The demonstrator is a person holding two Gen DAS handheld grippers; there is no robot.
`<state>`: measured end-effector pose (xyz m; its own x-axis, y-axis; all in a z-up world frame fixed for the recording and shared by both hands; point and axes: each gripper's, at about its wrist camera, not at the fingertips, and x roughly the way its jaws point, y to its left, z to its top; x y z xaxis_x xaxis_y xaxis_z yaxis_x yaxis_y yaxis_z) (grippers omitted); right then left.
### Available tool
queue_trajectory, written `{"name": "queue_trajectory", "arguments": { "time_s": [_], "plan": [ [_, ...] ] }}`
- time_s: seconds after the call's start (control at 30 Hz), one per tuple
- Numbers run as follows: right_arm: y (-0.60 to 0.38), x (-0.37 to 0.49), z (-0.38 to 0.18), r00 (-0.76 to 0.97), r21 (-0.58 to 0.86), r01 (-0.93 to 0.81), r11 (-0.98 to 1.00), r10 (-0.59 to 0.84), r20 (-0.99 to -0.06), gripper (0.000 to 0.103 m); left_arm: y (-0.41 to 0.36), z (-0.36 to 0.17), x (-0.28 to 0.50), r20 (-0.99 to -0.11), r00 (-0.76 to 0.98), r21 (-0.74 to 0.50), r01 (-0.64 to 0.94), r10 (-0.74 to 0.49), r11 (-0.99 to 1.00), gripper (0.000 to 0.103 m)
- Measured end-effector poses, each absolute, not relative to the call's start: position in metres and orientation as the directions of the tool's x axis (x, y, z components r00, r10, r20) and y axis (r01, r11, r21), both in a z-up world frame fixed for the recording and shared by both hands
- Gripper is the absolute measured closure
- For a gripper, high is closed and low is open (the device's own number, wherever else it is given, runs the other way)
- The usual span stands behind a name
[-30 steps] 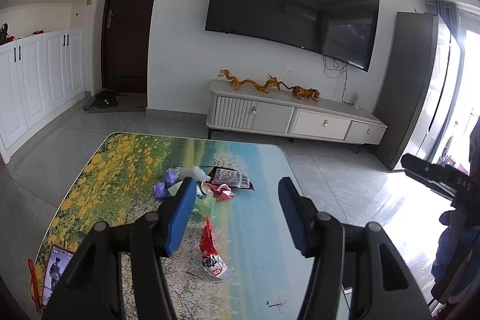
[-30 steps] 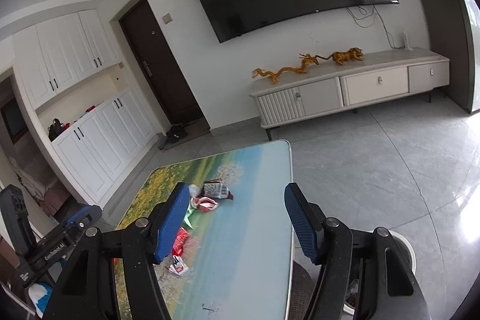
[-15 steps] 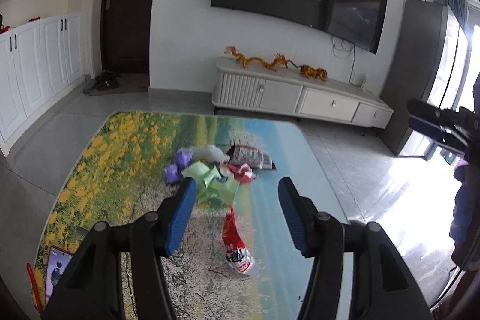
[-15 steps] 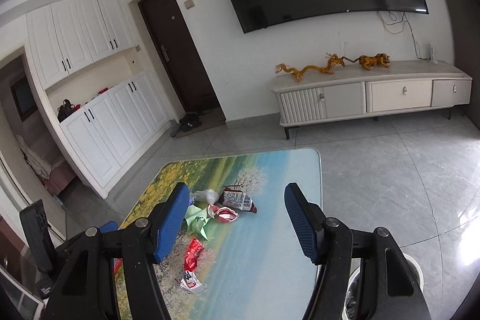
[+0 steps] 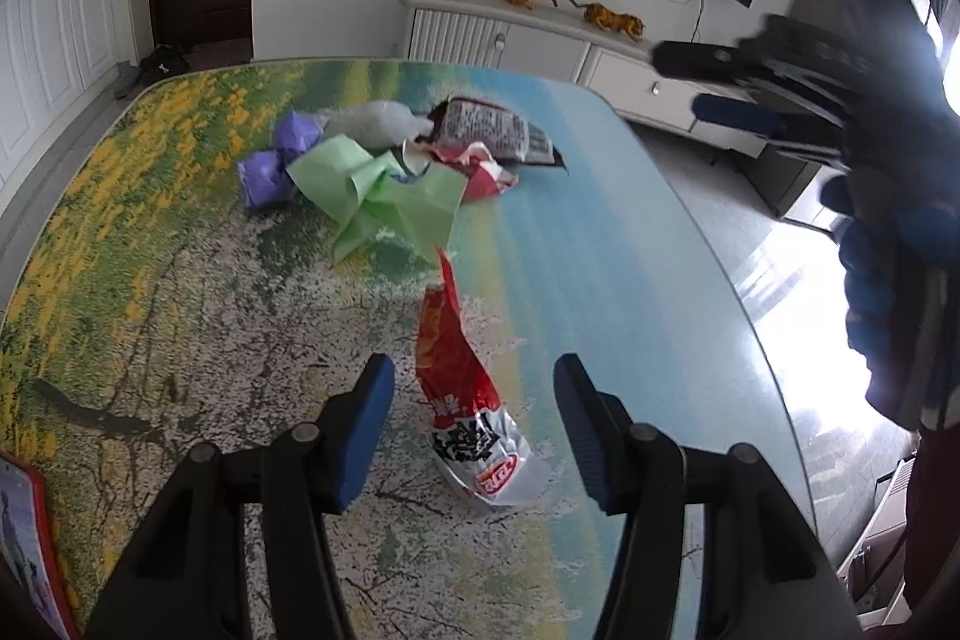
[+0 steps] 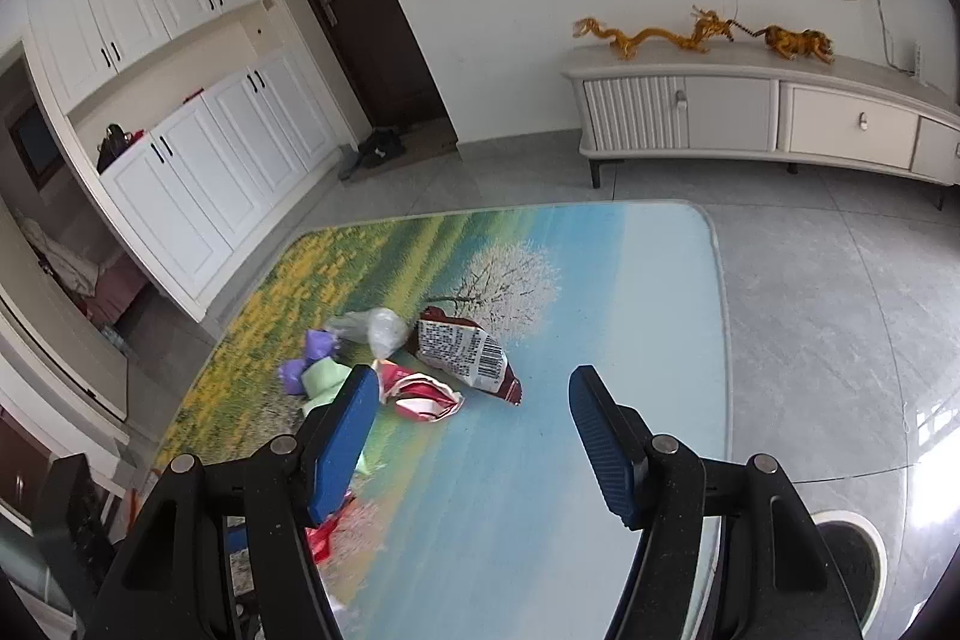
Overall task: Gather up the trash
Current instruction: 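Grasp the red snack bag with the left tool while the right tool grasps the brown candy wrapper, then lift both held items and carry them toward the white bin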
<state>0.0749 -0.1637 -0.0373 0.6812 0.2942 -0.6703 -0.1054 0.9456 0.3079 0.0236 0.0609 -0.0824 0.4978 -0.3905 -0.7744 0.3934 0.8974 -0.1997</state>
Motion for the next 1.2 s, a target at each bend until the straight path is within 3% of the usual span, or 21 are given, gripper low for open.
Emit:
{"name": "queue_trajectory", "arguments": {
  "time_s": [0.27, 0.7, 0.73, 0.9, 1.2],
  "plan": [
    [-0.147, 0.135, -0.081, 0.616, 0.298, -0.17, 0.939, 0.338, -0.711, 0.036, 0.056, -0.107, 0.034, -0.806, 0.444, -0.213, 0.401, -0.392, 0.891, 0.066],
    [-0.116, 0.185, -0.125, 0.525, 0.253, -0.262, 0.931, 0.357, -0.772, 0.036, 0.058, -0.109, 0.035, -0.772, 0.469, -0.238, 0.411, -0.428, 0.88, 0.075],
    [-0.115, 0.185, -0.125, 0.532, 0.247, -0.266, 0.932, 0.356, -0.768, 0.037, 0.058, -0.109, 0.036, -0.771, 0.47, -0.24, 0.41, -0.43, 0.88, 0.075],
    [-0.121, 0.18, -0.127, 0.521, 0.265, -0.27, 0.926, 0.372, -0.768, 0.066, 0.058, -0.109, 0.034, -0.768, 0.47, -0.244, 0.412, -0.434, 0.878, 0.081],
    [-0.143, 0.15, -0.122, 0.554, 0.281, -0.224, 0.933, 0.359, -0.751, 0.082, 0.061, -0.107, 0.032, -0.754, 0.482, -0.283, 0.375, -0.446, 0.883, 0.081]
  ]
}}
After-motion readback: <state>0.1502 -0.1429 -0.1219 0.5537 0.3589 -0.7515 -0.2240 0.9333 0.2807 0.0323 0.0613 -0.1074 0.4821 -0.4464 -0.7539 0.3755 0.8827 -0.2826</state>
